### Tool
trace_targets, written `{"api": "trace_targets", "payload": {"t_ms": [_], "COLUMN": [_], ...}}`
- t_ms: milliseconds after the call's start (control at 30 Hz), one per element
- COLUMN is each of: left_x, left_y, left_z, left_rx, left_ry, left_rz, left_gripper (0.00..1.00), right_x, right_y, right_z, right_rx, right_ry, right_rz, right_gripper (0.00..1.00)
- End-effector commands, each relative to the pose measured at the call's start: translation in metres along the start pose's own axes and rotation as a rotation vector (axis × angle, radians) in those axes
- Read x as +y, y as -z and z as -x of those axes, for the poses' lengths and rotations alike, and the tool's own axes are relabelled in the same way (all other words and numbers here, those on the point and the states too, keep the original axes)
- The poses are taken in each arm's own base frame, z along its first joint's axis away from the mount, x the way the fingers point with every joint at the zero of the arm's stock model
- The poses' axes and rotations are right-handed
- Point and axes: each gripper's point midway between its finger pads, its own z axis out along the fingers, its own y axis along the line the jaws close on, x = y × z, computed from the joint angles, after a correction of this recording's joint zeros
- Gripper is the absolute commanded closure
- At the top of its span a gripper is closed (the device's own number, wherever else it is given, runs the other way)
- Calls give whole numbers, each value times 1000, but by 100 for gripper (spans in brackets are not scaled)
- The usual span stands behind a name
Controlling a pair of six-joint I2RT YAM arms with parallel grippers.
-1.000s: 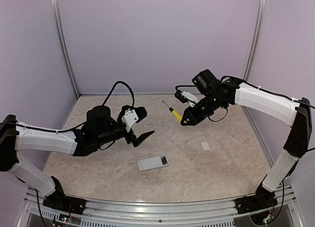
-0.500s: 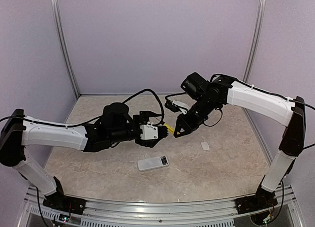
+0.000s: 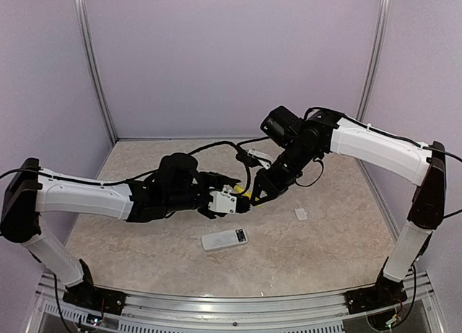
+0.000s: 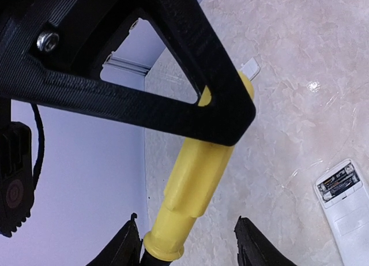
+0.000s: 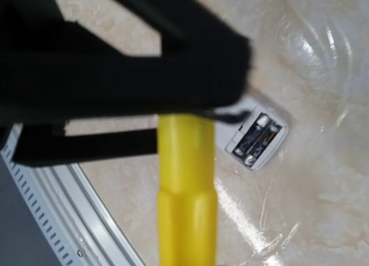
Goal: Unload the batteries from the remote control
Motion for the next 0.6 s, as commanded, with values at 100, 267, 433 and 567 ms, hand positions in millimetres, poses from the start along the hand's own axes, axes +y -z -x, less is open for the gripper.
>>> {"api": "trace_targets", "payload": {"t_ms": [100,267,433,567], "left_x": [-5,-6,-8,-5], "left_y": [-10,-11,-9,-7], "left_z": [0,-4,-5,-6], "left_rx": [29,60,68,76], "left_ry": [-43,-50,-52,-37], "left_rz": [-45,-44,-47,-28], "left_gripper": [73,85,97,100], "right_x": [14,13,12,8], "right_y": [-2,-2,0,5], "right_z": [0,1,5,12], "right_rx": [28,32,24,-7], "right_ry": [18,20,27,27], "right_rz": [29,17,2,-31], "right_gripper": [100,100,100,62]}}
